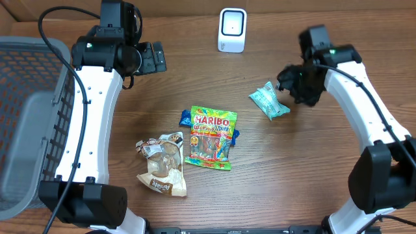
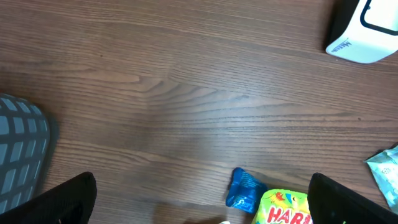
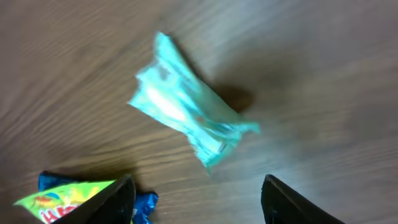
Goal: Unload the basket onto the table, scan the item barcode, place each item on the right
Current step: 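Regrasp the pale green packet with the right gripper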
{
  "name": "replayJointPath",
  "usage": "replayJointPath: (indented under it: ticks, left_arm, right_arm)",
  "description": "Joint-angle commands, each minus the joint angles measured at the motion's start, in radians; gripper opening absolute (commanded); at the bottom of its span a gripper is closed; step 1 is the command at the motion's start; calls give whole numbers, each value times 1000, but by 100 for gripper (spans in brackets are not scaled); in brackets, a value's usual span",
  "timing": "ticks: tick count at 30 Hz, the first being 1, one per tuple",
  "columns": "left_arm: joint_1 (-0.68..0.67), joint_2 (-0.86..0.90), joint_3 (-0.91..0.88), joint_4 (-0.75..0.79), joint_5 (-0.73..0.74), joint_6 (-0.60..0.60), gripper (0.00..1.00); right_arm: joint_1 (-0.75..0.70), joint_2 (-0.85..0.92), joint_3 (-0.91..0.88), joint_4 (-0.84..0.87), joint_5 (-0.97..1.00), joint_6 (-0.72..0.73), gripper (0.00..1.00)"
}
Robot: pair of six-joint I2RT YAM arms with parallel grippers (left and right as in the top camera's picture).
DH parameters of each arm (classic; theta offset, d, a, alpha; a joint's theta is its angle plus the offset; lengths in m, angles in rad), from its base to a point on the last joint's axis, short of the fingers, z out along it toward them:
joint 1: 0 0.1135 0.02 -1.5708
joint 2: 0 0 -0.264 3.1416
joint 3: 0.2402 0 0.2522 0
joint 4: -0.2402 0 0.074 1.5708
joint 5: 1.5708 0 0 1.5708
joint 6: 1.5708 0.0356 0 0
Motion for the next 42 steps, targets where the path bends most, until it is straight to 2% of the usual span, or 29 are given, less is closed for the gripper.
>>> replayJointPath:
  ticks: [1,6,12,17,20,23,25,28,30,32,35,37,40,41,42]
  left_arm:
    - [-2,5,28,1,-12,4,100]
    - [-2,5,28,1,-12,4,100]
    - [-2,5,28,1,-12,4,100]
    - [-2,5,28,1,-12,4,100]
    - [-2,5,28,1,-12,4,100]
    - [-2,5,28,1,-12,4,100]
    - [-2,5,28,1,-12,4,100]
    - [-2,5,28,1,-12,4,100]
    - [-2,5,28,1,-12,4,100]
    - [-2,5,28,1,-12,4,100]
    - [-2,5,28,1,-12,4,100]
    - [-2,5,28,1,-12,4,100]
    - [-2,5,28,1,-12,4,100]
    - [-2,5,28,1,-12,4,100]
    - [-2,5,28,1,-12,4,100]
  right_arm:
    - [5,7,-127,87,-140,116,67]
    - [5,7,-276,281,-168,191,67]
    - [5,7,-404,501,-113,277,59]
    - [5,8,-452,568,-55,295,53]
    - [5,8,-455,583,-34,282,42]
    - [5,8,-455,616,-42,188,27]
    - [5,8,-452,650,-80,69,22]
    - [5,8,-430,673,-178,-212,20]
    - [5,8,-410,634,-183,-406,20]
    - [5,8,-405,592,-131,-539,20]
    - [0,8,-405,565,-35,-586,19]
    - [-13,8,-401,568,-53,-589,21]
    - [-36,8,-387,573,-124,-588,39]
    - [-43,8,-383,573,-148,-580,49]
    - [-53,8,-377,573,-175,-564,52]
